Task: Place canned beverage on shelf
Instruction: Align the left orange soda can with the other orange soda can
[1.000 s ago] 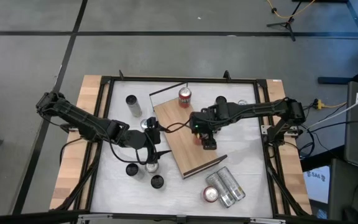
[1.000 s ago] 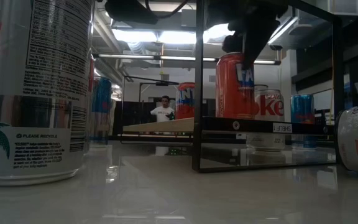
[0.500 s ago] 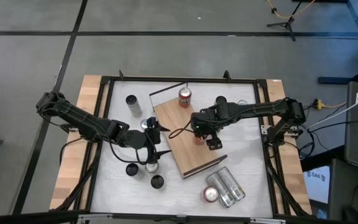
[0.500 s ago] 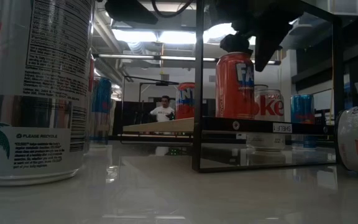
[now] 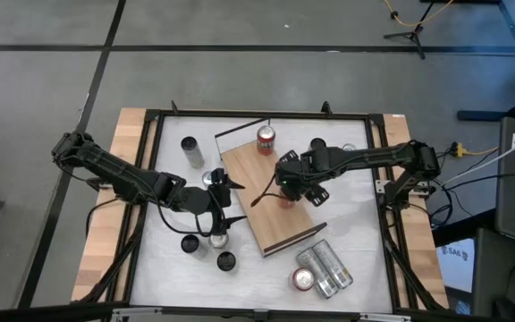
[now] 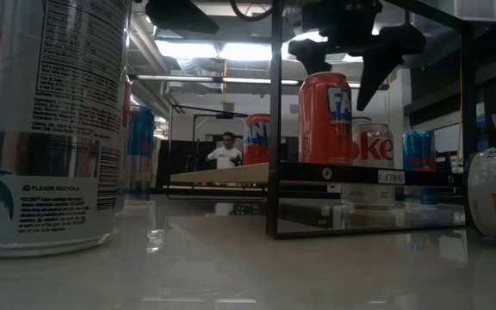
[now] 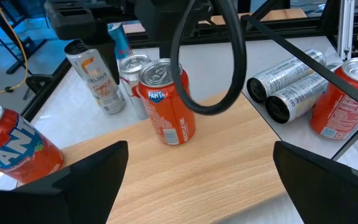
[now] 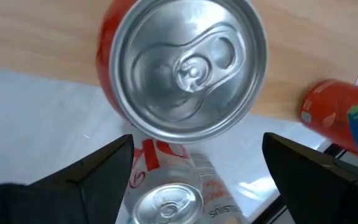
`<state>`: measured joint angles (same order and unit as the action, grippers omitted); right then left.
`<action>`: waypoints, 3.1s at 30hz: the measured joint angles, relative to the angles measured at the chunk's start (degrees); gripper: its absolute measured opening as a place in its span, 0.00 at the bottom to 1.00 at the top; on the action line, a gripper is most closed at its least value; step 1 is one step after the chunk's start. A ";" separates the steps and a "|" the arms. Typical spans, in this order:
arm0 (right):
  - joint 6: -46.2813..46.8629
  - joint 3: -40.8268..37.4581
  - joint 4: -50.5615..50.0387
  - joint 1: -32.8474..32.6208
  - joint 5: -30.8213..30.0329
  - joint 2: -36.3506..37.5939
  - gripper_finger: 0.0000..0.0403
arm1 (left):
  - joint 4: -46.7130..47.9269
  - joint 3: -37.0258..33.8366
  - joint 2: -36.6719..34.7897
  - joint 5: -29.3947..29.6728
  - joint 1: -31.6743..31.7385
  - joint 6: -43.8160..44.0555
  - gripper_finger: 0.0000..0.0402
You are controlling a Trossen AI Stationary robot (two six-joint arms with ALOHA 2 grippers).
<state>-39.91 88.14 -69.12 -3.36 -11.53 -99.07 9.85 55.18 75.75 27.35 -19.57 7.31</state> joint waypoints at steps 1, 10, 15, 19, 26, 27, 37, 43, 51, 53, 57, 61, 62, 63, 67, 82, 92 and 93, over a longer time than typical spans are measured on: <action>-1.33 0.00 0.00 0.00 0.04 0.00 0.87 | 0.00 0.00 0.00 0.02 -0.02 0.00 0.99; -6.04 0.01 0.01 -0.05 -0.02 0.00 0.87 | 0.00 0.00 0.00 0.00 0.00 0.00 0.99; -6.88 4.12 -2.67 -0.07 -0.01 0.02 0.87 | 0.00 -0.01 0.00 0.01 -0.01 0.00 0.99; -6.58 8.83 -4.16 -0.07 2.30 0.00 0.87 | 0.00 0.00 0.00 0.02 -0.01 0.00 0.99; -6.51 11.72 -4.46 -0.07 13.45 0.02 0.87 | 0.00 -0.01 0.00 0.00 -0.01 0.00 0.99; -6.47 11.72 -4.76 -0.07 14.30 0.02 0.87 | 0.00 0.00 0.00 0.01 0.00 0.00 0.99; -8.48 11.72 -4.07 -0.04 17.53 -0.74 0.87 | 0.00 0.00 0.00 0.01 0.00 0.00 0.99; -10.05 11.54 -3.00 -0.04 18.07 -1.97 0.87 | 0.00 0.00 0.00 0.00 -0.02 0.00 0.99; -10.11 11.50 -2.98 0.00 16.82 -4.01 0.87 | -0.04 0.00 0.00 0.00 -0.02 0.00 0.99; -10.11 11.50 -3.76 0.00 16.61 -4.81 0.87 | 0.02 0.00 0.00 0.00 -0.01 0.00 0.99; -10.13 11.50 -4.53 -0.02 13.55 -6.06 0.87 | -0.02 0.00 0.00 0.01 -0.02 0.00 0.99; -10.13 11.50 -4.63 0.00 11.65 -6.08 0.87 | 0.00 0.00 0.00 0.00 -0.02 0.00 0.99; -10.12 11.50 -4.66 0.00 11.66 -6.08 0.87 | 0.00 0.00 0.00 0.00 -0.02 0.00 0.99; -10.03 11.50 -4.68 0.00 11.66 -6.08 0.87 | 0.00 0.00 0.00 0.00 -0.02 0.00 0.99; -8.26 11.50 -4.55 0.00 13.60 -6.08 0.87 | 0.00 0.00 0.00 0.01 -0.01 0.00 0.99; -6.64 11.50 -3.85 0.00 16.59 -6.03 0.87 | 0.00 0.00 0.00 0.00 -0.02 0.00 0.99; -6.64 11.50 -3.80 0.00 16.59 -5.99 0.87 | 0.00 0.00 0.00 0.00 0.00 0.00 0.99; -6.60 11.50 -3.80 0.00 16.62 -5.99 0.87 | 0.00 0.00 -0.01 0.01 -0.01 0.00 0.99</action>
<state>-46.50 99.63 -72.93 -3.36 5.10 -105.06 9.85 55.18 75.73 27.37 -19.58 7.31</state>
